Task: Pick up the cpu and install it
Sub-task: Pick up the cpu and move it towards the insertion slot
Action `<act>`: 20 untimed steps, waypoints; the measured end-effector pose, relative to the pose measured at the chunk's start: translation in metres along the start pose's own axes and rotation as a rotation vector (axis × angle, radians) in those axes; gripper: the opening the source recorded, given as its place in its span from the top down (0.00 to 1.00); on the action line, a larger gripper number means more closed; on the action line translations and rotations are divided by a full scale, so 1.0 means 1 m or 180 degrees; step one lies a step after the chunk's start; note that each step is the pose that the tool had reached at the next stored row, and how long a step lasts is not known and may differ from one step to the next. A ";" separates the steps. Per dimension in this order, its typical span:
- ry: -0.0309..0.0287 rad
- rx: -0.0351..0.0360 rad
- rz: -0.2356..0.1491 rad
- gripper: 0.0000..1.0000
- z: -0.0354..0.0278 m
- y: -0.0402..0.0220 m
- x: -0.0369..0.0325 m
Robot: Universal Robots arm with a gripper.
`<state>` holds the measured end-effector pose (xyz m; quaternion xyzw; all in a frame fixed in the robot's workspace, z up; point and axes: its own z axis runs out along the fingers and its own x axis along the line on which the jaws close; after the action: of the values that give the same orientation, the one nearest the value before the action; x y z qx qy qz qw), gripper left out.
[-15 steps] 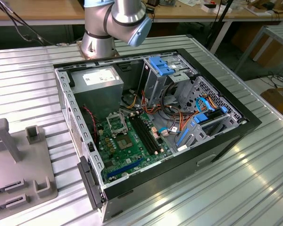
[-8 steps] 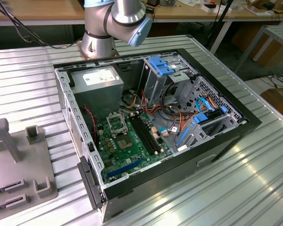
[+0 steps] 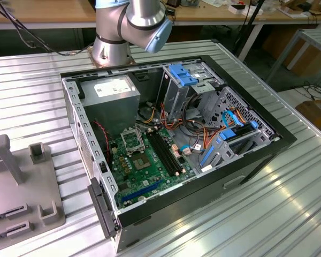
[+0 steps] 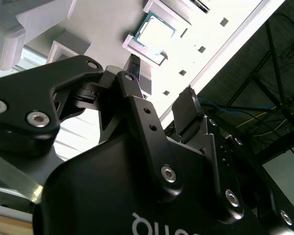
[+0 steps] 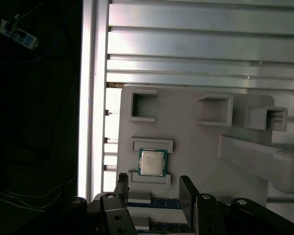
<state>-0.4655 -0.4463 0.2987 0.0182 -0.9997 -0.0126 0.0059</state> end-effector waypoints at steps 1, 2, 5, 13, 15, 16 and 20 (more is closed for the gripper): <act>0.0000 0.0000 0.0000 0.46 0.0000 0.0000 0.0000; 0.0000 0.0000 0.0000 0.46 0.0000 0.0000 0.0000; 0.0000 0.0000 0.0000 0.46 0.0001 0.0000 0.0000; 0.0004 -0.0002 0.0000 0.46 0.0116 -0.0038 -0.0011; 0.0004 -0.0002 0.0000 0.46 0.0154 -0.0041 -0.0023; 0.0004 -0.0003 0.0000 0.46 0.0172 -0.0041 -0.0030; 0.0004 -0.0002 0.0000 0.46 0.0278 -0.0045 -0.0062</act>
<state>-0.4595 -0.4499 0.2707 0.0181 -0.9997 -0.0130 0.0066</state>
